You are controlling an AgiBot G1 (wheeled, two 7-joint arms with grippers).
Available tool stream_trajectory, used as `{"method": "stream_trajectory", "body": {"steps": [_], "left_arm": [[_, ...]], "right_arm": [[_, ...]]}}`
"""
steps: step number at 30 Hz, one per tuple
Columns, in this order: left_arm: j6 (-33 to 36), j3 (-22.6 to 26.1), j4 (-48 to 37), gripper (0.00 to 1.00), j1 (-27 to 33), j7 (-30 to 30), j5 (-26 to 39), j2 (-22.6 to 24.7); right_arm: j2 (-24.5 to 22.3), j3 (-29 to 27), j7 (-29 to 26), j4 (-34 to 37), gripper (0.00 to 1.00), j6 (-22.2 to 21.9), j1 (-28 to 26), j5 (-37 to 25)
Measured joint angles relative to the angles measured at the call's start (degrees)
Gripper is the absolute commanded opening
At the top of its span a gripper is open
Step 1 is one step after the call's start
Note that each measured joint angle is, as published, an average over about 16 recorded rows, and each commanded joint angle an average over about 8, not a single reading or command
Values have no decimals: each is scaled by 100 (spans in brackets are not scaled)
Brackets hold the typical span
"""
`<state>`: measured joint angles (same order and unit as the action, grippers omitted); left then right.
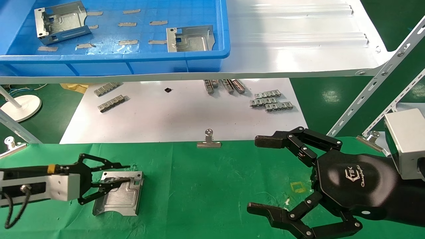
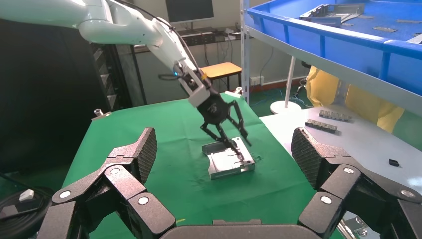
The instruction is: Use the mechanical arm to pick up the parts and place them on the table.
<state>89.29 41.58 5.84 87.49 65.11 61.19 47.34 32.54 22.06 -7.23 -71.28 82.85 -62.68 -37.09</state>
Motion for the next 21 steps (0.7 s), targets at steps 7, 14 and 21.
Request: {"method": "stream_trajectory", "body": {"steps": [7, 14, 21], "left_arm": [[212, -113, -24, 100, -33, -805, -312, -99], [261, -203, 40, 100, -122, -1496, -584, -169], [259, -237, 87, 100, -163, -1602, -651, -185]], "right_arm": [[0, 0, 0, 0, 100, 0, 0, 0], [0, 0, 0, 1, 100, -1, 1, 0], [0, -1, 0, 2, 100, -1, 2, 1]]}}
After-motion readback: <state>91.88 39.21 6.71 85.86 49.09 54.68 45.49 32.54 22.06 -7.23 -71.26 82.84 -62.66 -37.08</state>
